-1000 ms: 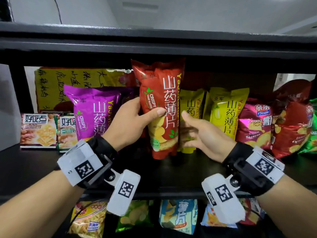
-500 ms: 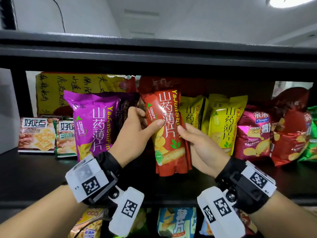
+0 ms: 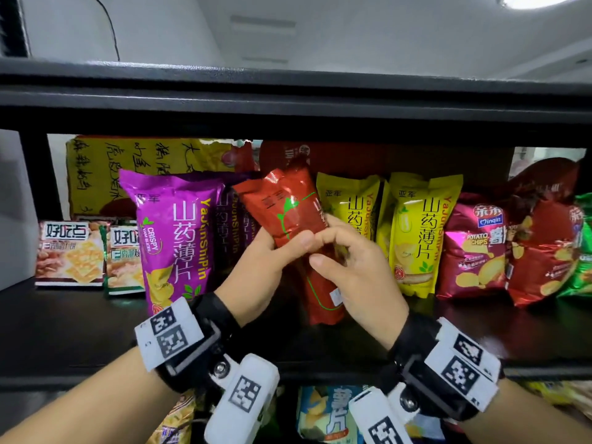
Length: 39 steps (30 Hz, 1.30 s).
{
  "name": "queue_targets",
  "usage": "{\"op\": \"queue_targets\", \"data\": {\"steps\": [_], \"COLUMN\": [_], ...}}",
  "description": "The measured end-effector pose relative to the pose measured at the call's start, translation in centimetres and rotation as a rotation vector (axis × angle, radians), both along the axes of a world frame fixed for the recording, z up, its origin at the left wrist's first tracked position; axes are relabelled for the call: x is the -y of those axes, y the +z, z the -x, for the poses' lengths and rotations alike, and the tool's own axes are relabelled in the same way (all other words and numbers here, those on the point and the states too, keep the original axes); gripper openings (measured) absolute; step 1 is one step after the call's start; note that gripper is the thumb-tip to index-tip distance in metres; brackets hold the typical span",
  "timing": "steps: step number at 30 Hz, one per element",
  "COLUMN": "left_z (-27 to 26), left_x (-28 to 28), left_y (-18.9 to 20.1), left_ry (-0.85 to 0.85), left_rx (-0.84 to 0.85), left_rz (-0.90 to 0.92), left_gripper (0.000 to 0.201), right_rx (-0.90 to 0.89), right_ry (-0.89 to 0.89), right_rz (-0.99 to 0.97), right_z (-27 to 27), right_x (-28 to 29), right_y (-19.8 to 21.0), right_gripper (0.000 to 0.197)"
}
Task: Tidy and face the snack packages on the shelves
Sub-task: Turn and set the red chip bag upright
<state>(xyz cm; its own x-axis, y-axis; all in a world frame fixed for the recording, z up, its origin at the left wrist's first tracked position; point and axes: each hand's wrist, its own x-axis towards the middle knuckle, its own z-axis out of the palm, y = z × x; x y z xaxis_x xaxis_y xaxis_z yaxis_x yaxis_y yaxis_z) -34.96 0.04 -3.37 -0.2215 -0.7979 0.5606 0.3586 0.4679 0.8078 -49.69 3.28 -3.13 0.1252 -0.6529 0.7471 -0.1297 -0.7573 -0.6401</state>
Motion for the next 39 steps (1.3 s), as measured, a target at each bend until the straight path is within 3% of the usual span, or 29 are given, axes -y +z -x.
{"op": "queue_targets", "data": {"steps": [2, 5, 11, 16, 20, 22, 26, 30, 32, 34, 36, 39], "left_z": [-0.3, -0.8, -1.3, -0.4, 0.1, 0.3, 0.0, -0.3, -0.6, -0.9, -1.2, -1.5], "left_x": [0.1, 0.4, 0.4, 0.1, -0.5, -1.1, -2.3, -2.9, -2.6, -2.0, -1.4, 0.3], "left_y": [0.3, 0.2, -0.2, -0.2, -0.8, -1.1, -1.0, -0.3, -0.2, -0.4, -0.6, -0.4], "left_ry": [-0.071, -0.135, -0.103, 0.155, 0.202, 0.187, 0.204, 0.282, 0.425, 0.512, 0.537, 0.565], "left_rx": [-0.111, -0.174, -0.249, -0.191, -0.124, -0.029, 0.161, 0.200, 0.266, 0.341, 0.435, 0.542], "left_rz": [-0.041, -0.082, -0.145, -0.070, -0.017, 0.006, 0.091, 0.029, 0.019, 0.023, 0.014, -0.039], "left_gripper": [0.039, 0.031, 0.036, 0.044, 0.056, 0.056, 0.077, 0.058, 0.056, 0.074, 0.088, 0.087], "right_rx": [0.051, 0.166, 0.263, -0.040, -0.168, -0.110, 0.081, 0.184, 0.173, 0.143, 0.096, 0.094], "right_ry": [0.055, 0.178, 0.129, -0.090, -0.045, 0.001, 0.105, 0.093, 0.085, 0.088, 0.103, 0.114], "right_rz": [-0.065, -0.125, -0.153, -0.158, -0.273, -0.318, -0.403, -0.546, -0.614, -0.624, -0.627, -0.647], "right_z": [0.0, 0.0, -0.2, -1.6, -2.3, -2.4, -1.7, -0.6, -0.6, -1.0, -1.6, -2.2], "right_x": [-0.1, -0.5, -0.7, -1.4, -1.0, -0.3, 1.5, 3.6, 4.4, 4.9, 5.2, 5.7], "right_y": [-0.2, -0.2, 0.0, -0.3, 0.0, 0.4, 1.4, 1.8, 1.6, 1.4, 1.5, 2.2], "right_gripper": [0.025, 0.047, 0.062, 0.072, 0.084, 0.072, 0.057, 0.034, 0.039, 0.039, 0.034, 0.029]}}
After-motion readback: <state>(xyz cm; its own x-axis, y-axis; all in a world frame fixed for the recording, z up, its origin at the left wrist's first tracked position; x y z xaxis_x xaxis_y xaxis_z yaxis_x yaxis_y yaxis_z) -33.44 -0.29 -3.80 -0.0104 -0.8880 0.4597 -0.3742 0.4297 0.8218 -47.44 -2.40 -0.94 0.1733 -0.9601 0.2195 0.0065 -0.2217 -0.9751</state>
